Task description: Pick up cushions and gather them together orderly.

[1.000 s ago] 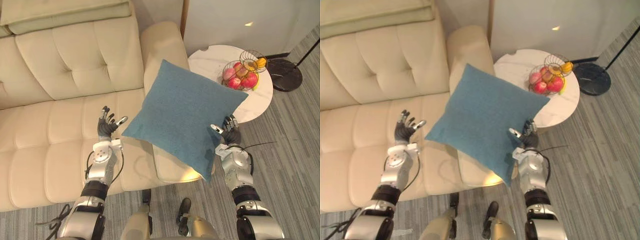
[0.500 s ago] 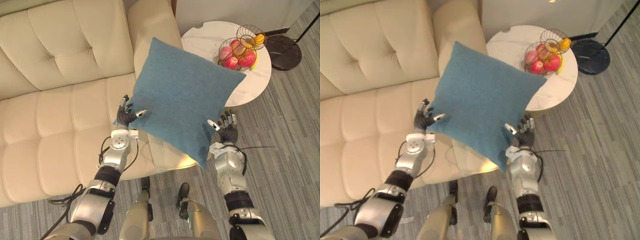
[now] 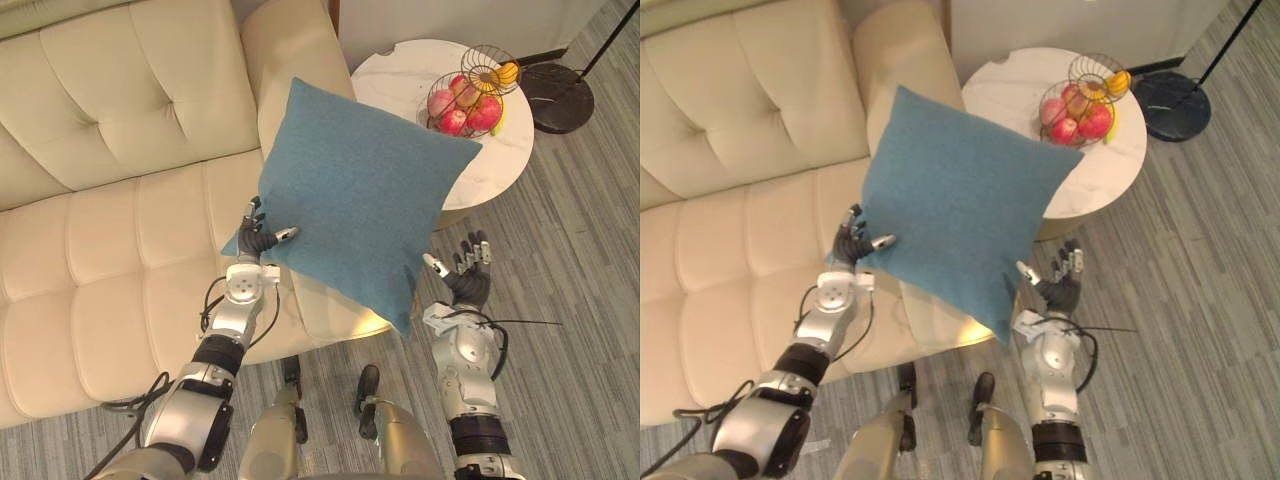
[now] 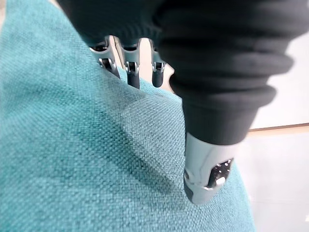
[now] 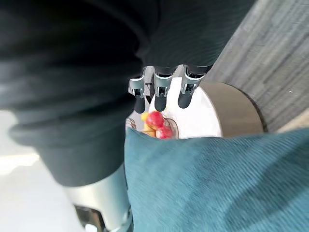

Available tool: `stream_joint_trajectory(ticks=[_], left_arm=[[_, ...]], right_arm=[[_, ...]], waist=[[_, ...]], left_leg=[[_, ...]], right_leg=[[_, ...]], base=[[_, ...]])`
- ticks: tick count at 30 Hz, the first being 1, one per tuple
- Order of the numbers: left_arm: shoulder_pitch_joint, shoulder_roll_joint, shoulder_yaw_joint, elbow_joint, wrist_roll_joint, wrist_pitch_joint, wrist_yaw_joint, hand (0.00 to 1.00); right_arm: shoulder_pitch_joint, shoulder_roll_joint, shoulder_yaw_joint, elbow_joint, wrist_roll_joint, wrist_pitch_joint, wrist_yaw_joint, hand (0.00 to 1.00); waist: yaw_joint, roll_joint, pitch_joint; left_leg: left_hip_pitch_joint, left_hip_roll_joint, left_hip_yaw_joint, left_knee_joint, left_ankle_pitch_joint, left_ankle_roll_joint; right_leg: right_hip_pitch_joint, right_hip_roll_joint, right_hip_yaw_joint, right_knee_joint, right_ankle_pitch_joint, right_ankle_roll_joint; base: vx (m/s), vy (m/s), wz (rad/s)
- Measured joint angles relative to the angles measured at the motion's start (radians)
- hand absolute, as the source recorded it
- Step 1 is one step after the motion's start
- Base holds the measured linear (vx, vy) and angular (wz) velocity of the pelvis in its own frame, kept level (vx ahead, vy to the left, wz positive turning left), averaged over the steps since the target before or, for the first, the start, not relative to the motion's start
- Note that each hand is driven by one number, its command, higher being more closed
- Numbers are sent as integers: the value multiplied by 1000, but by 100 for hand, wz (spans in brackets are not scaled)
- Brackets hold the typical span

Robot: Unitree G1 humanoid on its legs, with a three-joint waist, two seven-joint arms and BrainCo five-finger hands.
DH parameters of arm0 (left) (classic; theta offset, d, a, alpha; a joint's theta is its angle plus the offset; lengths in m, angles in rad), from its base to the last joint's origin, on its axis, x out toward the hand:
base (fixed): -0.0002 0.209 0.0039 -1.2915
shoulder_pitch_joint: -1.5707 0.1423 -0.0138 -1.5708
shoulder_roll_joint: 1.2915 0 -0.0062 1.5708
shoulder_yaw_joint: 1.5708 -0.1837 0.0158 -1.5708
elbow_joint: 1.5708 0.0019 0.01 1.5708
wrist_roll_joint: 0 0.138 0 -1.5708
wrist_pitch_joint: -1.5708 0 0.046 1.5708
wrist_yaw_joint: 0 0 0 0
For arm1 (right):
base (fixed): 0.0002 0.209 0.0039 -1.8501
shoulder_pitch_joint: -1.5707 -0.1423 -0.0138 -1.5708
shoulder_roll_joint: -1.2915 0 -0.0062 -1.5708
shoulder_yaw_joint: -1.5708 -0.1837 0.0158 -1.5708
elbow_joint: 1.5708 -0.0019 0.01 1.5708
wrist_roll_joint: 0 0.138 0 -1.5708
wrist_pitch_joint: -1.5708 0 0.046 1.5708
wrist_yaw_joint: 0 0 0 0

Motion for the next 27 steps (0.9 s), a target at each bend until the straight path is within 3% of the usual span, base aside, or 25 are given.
stream_joint_trajectory(ticks=[8, 9, 10, 23, 27], left_arm=[[-43, -15, -14, 1, -4, -1, 2, 0], [-48, -18, -14, 0, -7, -1, 3, 0], [-59, -20, -15, -3, -26, -4, 6, 100], [-66, -18, -62, -213, -221, -34, 42, 100], [-27, -21, -98, -343, -242, -51, 42, 100]], right_arm=[[-142, 28, 44, 177, 53, 28, 9, 0], [-148, 25, 43, 178, 60, 30, 9, 100], [-163, 18, 44, 181, 80, 32, 9, 100], [-204, -91, 84, 208, 125, 41, -4, 100], [-127, -89, 124, 105, 124, 55, -9, 100]], waist=[[8, 3, 17], [8, 3, 17], [8, 5, 21], [12, 8, 28], [12, 9, 28]], left_leg=[[-75, 1, 4, 43, 0, 1], [-83, 1, 2, 48, -1, 1], [-93, 3, 0, 49, -1, 2], [-89, 4, 1, 49, 3, 5], [-33, 4, 10, 49, 2, 4]], right_leg=[[-48, -3, 2, -11, 22, -1], [-51, -3, 0, -11, 23, -1], [-59, -3, -5, -11, 25, -3], [-46, 0, -8, -25, 28, -4], [21, 1, -6, -45, 28, -4]], base=[[-45, 2, 0], [-43, -12, 7], [-37, -14, 6], [7, -4, 1], [49, -11, 1]])
